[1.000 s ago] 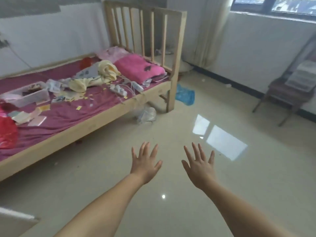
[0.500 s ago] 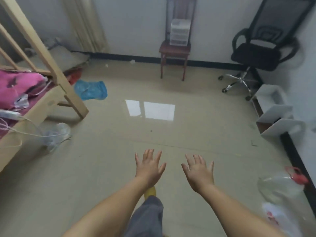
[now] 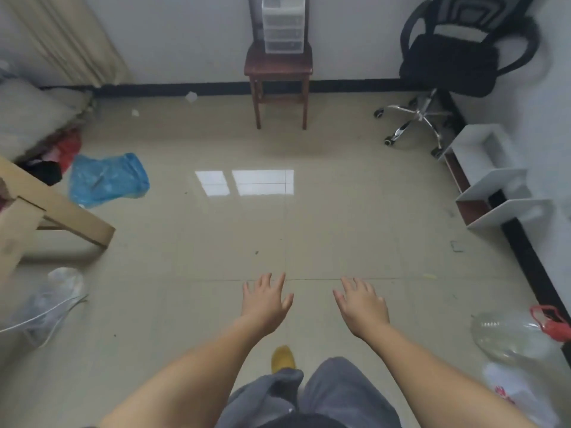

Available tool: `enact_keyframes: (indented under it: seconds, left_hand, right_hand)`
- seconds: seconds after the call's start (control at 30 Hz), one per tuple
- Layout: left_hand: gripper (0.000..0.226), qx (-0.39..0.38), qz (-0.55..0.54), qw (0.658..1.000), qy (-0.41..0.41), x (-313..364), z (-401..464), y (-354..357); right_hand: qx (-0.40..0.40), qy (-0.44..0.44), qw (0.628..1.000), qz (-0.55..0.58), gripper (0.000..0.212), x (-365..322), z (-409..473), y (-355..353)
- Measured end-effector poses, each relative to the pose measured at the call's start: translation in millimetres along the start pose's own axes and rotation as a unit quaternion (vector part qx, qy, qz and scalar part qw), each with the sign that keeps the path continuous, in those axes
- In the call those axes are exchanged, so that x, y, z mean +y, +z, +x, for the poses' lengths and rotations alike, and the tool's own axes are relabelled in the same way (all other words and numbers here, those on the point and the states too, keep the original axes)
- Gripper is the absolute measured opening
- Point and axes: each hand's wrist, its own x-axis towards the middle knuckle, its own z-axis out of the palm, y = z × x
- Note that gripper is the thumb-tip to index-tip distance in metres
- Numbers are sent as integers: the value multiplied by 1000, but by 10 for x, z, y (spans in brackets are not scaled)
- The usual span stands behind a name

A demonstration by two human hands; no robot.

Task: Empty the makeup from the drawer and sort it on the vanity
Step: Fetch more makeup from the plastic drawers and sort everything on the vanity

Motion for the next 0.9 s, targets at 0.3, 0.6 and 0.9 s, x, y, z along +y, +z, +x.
enact_keyframes:
  seconds: [0.3,0.6,0.9]
  left_hand:
    - [59,2,18,999,31,371,1688,-822]
    - [59,21,-21,999,-31,914,3468,-1949]
    - [57,40,-61,995,-67,753,5036,-2955]
  right_hand:
    - [15,-25,999,-37,52,65,1603,-1026]
    - [25,-99,987,-123,53,338,3627,-2464]
    - [10,-116,987,-111,54,-161,5324,-3267]
